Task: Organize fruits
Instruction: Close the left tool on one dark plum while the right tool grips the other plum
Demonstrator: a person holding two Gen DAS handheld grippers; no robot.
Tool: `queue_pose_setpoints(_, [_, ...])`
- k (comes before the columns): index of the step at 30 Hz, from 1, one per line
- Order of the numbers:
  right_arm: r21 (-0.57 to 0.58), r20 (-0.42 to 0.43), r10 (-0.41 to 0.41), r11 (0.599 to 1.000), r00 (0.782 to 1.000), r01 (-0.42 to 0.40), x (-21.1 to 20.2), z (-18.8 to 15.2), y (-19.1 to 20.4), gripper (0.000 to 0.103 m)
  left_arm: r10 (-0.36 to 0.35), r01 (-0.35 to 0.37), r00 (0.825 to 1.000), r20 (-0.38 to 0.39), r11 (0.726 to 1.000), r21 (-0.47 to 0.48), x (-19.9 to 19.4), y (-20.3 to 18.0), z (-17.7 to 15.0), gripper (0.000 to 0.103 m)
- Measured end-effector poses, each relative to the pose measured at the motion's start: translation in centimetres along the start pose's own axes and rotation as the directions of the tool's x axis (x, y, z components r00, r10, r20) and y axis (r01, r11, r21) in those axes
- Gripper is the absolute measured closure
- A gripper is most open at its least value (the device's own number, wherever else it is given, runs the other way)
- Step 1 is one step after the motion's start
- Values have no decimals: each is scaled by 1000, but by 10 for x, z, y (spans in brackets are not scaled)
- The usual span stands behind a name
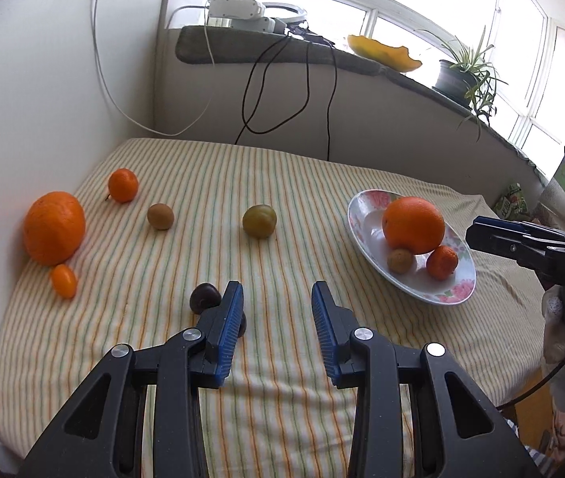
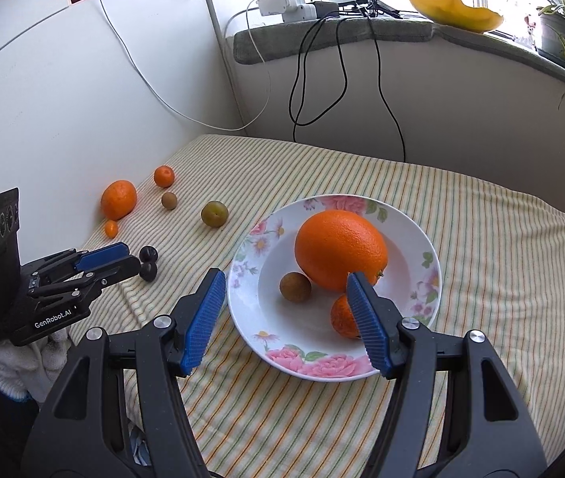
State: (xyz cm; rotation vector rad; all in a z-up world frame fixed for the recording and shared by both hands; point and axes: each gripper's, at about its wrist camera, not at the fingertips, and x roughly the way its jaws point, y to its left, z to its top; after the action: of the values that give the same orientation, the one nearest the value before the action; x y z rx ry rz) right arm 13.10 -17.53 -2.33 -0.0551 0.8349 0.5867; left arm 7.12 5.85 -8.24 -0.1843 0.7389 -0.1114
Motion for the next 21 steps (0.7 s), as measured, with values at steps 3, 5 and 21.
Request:
queue_pose_setpoints(3, [-24, -1, 22, 999, 1000, -22, 3, 1, 8, 37, 27, -27, 1000, 0, 1000, -13, -5, 13, -3, 69])
queue_pose_setpoints(5, [-43, -5, 31, 999, 999, -32, 6, 3, 16, 37, 38, -38, 999, -1, 999, -23, -8, 19, -5, 69])
queue_pose_setpoints(21, [-280, -84, 128, 949, 988, -147, 43, -3, 98, 38, -11, 8, 999, -33, 995, -96, -2, 54, -9, 69])
